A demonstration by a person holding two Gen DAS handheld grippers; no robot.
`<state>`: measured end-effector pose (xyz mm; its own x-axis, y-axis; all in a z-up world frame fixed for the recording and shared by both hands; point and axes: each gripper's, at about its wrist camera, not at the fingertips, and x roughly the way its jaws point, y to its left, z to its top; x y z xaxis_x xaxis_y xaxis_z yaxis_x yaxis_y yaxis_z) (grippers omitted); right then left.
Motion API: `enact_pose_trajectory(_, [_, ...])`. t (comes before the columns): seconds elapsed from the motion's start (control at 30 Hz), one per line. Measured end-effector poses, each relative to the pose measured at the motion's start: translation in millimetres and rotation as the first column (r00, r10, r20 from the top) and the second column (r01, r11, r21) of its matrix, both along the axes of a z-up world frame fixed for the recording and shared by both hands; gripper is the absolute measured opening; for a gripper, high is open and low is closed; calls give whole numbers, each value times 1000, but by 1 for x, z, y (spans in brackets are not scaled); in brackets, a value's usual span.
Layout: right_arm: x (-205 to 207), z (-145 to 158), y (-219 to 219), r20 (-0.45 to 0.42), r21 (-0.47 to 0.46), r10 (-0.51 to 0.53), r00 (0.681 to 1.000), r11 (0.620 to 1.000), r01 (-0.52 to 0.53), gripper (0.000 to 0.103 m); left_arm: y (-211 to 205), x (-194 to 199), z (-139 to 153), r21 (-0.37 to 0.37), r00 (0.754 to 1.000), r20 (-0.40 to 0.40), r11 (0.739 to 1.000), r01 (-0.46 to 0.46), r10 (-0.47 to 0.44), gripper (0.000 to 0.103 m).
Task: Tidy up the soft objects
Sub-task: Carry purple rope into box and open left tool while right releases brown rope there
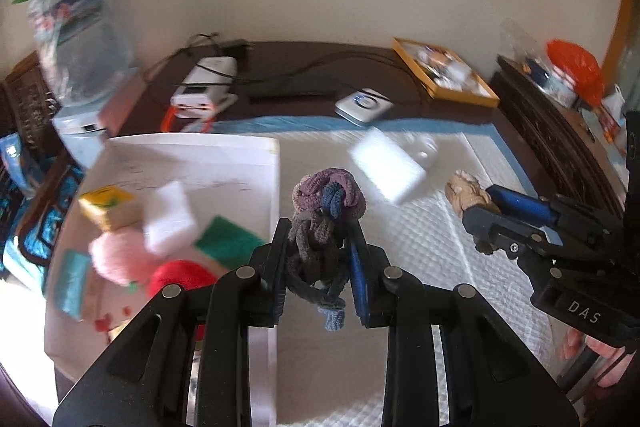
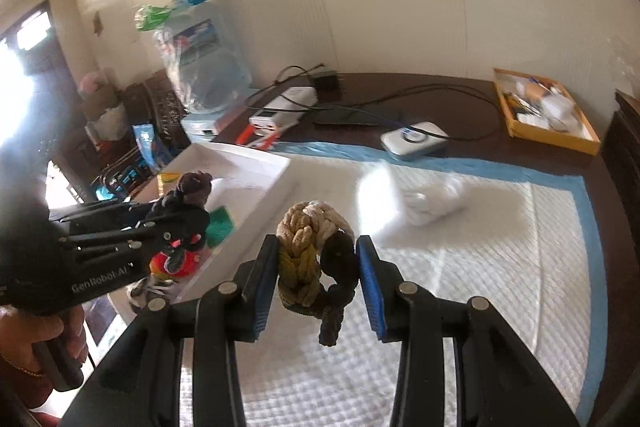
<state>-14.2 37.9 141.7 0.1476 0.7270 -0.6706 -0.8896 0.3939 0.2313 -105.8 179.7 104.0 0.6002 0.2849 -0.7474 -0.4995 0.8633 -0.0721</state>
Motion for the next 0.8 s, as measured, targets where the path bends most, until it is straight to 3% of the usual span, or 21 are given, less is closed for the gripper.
enact_pose_trajectory(0.53, [-50,41,65,53,57,158,986,985,-161,38,54,-95,31,38,974,70,975,-218,215,26])
enact_pose_trajectory(0.8, [-69,80,98,65,160,183,981,968,-192,39,103,-144,79,88,932,161,936,-341,324,26])
